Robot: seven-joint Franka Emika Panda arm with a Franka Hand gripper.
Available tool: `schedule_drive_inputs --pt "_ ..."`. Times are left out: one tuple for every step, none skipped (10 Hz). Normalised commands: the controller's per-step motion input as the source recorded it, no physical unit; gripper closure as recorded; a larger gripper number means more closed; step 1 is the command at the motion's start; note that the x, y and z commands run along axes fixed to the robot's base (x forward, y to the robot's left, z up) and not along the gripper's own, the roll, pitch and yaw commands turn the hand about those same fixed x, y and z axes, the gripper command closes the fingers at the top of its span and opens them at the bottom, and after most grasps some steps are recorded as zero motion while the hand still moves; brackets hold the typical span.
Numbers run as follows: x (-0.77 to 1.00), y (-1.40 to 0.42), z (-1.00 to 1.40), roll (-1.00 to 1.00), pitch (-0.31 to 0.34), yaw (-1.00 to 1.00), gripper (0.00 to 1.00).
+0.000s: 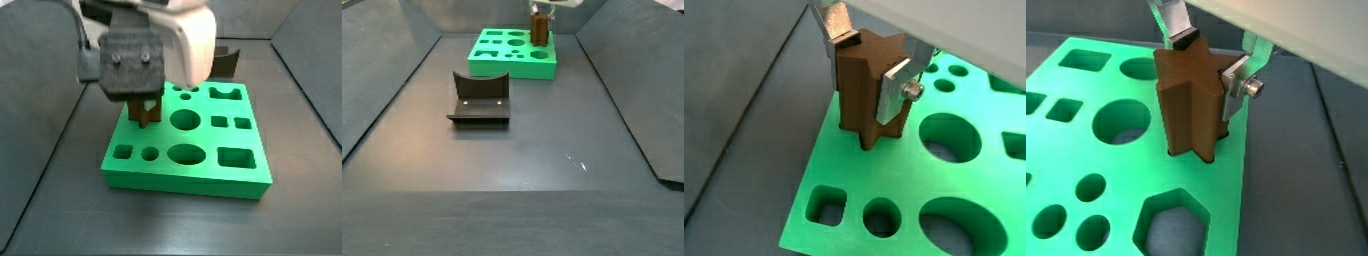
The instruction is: Insert the star object.
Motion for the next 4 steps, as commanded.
schedule_drive_inputs --pt "-0.15 -0.04 -0.94 0.1 -0.153 0.0 1.0" --pt "-0.18 -0.02 -0.63 0.02 -0.203 0.0 1.0" --pt "-0.08 0.0 -0.06 0.0 -0.143 0.0 1.0" --pt "0.0 0.0 0.0 0.0 0.0 0.0 1.0"
